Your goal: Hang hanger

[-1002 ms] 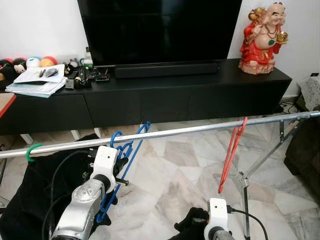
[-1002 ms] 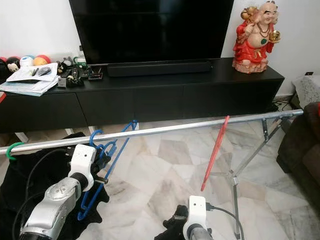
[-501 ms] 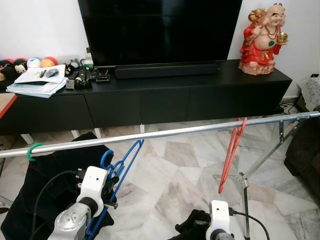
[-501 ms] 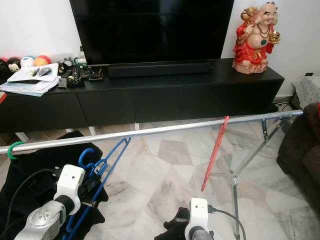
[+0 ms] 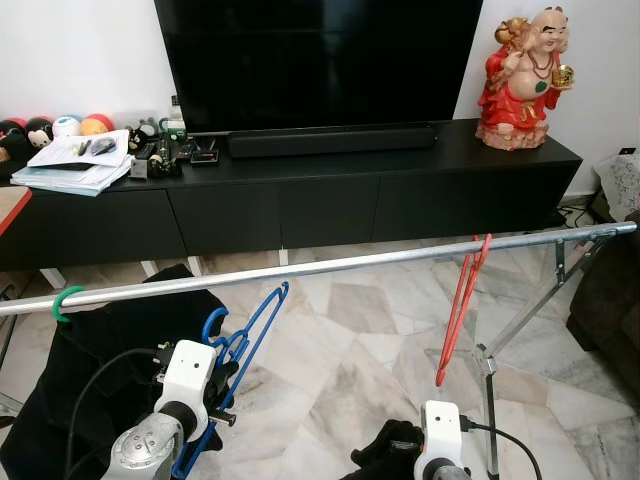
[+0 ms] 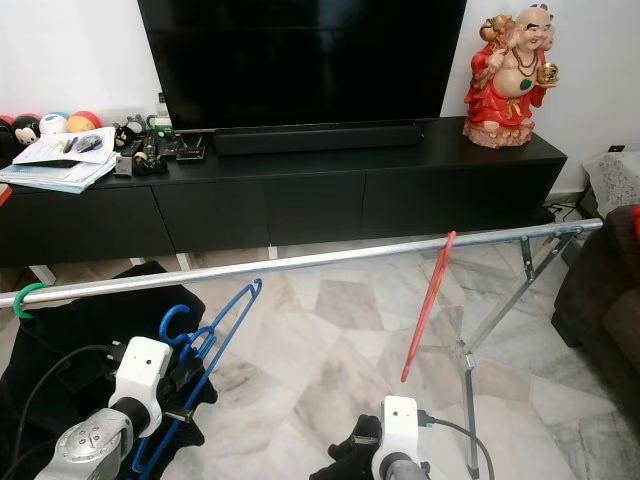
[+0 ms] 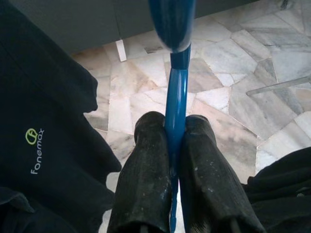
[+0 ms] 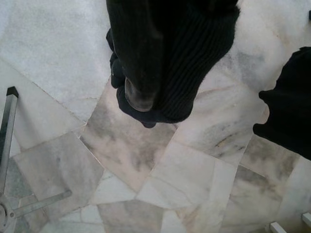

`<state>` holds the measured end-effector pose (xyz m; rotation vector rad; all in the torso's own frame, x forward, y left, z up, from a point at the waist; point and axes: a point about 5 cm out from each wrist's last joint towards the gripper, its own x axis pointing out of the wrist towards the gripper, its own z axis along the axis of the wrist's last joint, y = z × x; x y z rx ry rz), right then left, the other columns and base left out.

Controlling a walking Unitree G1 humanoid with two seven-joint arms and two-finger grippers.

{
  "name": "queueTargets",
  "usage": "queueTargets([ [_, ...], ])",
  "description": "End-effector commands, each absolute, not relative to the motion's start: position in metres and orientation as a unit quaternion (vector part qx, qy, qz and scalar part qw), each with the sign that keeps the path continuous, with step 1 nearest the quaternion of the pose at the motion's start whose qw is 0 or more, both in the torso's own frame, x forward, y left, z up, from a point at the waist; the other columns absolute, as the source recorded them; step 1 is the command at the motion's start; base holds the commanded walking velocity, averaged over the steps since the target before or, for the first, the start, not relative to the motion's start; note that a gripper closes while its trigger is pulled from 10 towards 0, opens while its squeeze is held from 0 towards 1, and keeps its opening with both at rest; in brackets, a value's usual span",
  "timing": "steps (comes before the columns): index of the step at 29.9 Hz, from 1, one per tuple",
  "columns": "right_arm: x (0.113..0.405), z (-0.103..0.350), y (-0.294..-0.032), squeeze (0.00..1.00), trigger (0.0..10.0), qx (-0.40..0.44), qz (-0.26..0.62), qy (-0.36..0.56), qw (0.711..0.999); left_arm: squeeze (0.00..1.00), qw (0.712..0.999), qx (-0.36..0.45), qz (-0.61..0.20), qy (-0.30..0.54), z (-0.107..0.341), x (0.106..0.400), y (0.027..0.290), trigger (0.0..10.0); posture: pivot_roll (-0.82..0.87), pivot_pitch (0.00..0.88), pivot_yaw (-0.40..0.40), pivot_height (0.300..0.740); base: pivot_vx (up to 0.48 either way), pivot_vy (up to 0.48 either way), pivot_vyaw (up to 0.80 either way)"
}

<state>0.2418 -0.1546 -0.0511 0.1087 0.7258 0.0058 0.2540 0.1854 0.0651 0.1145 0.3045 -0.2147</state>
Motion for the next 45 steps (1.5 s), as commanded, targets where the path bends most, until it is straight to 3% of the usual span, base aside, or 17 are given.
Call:
queueTargets([
  [1,0.249,-0.045,-0.154,0.0,10.0,0.055,0.003,0.338,0.94,0.0,0.98,0.064,-0.106,0.154,0.064,0.255,0.185,10.0,0.19,0.0,0.026,0.74,-0.27,0.0,0.0],
  [45,0.278,-0.02,-0.14,0.0,10.0,0.033,0.03,0.271,0.961,0.0,0.98,0.063,-0.115,0.149,0.066,0.26,0.179,10.0,0.19,0.0,0.025,0.74,-0.258,0.0,0.0],
])
